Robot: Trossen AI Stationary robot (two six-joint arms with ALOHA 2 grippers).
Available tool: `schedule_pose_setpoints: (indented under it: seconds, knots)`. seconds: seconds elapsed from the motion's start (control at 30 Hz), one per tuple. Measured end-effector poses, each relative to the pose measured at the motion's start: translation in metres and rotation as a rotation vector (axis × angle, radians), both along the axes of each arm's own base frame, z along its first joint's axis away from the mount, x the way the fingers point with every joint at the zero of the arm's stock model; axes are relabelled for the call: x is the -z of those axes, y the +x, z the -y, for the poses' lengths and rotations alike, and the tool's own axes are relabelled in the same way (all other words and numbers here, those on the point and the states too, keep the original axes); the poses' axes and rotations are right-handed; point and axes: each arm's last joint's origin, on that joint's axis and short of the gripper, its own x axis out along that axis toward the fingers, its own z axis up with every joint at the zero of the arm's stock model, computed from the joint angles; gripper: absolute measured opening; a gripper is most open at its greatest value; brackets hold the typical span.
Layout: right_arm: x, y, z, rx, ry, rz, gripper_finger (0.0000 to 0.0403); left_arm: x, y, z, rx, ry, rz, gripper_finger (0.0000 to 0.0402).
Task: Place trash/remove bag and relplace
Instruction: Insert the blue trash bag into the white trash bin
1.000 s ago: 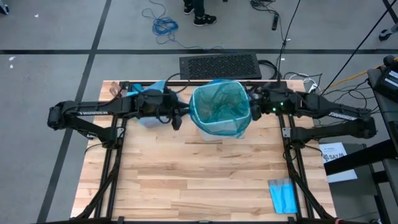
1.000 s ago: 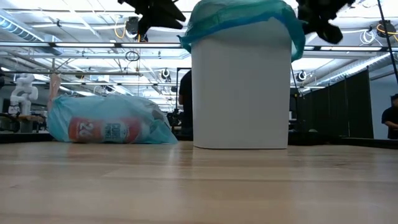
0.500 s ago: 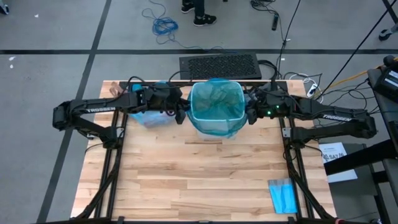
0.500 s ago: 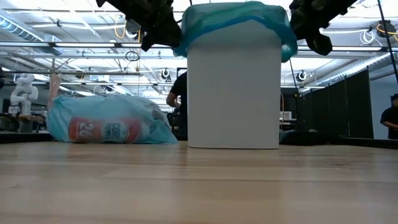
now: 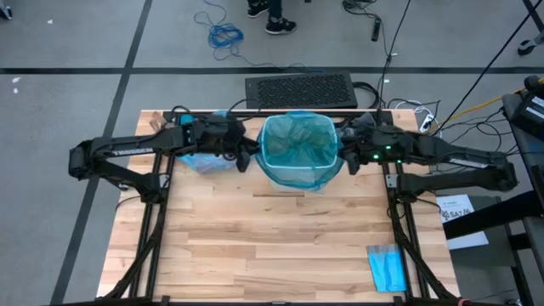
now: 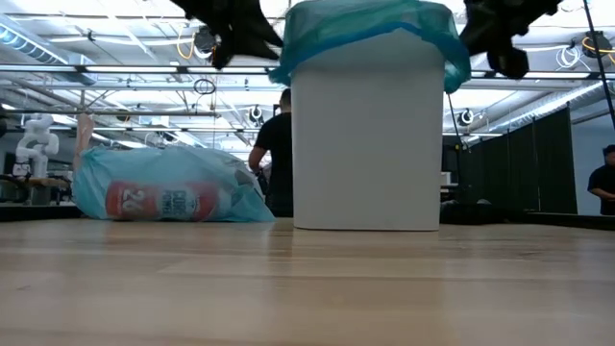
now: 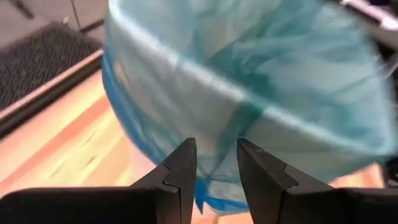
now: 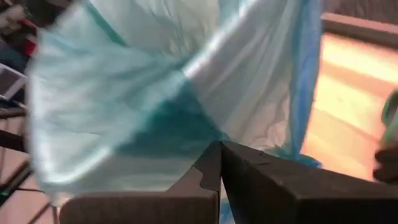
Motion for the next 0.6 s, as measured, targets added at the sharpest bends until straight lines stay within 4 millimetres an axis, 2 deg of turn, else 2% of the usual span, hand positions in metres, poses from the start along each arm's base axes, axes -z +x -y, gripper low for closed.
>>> schedule_pose_setpoints:
  seconds: [0.17,0.33,0.5,0.6]
  knots:
    - [-0.016,-0.020,-0.003,-0.021,-0.077,0.120,0.0000,-0.024,-0.024,0.014,-0.034,0.025,0.083,0.0113]
    - [-0.025,-0.030,-0.006,-0.073,-0.162,0.183,0.0000,-0.040,-0.046,0.026,-0.008,0.037,0.139,0.0113]
    - [-0.036,-0.034,-0.012,-0.282,-0.207,0.303,0.0000,-0.057,-0.058,0.037,0.065,0.012,0.265,0.0113]
    - [-0.034,-0.038,-0.014,-0.321,-0.197,0.284,0.0000,-0.066,-0.063,0.041,0.076,-0.013,0.347,0.0113]
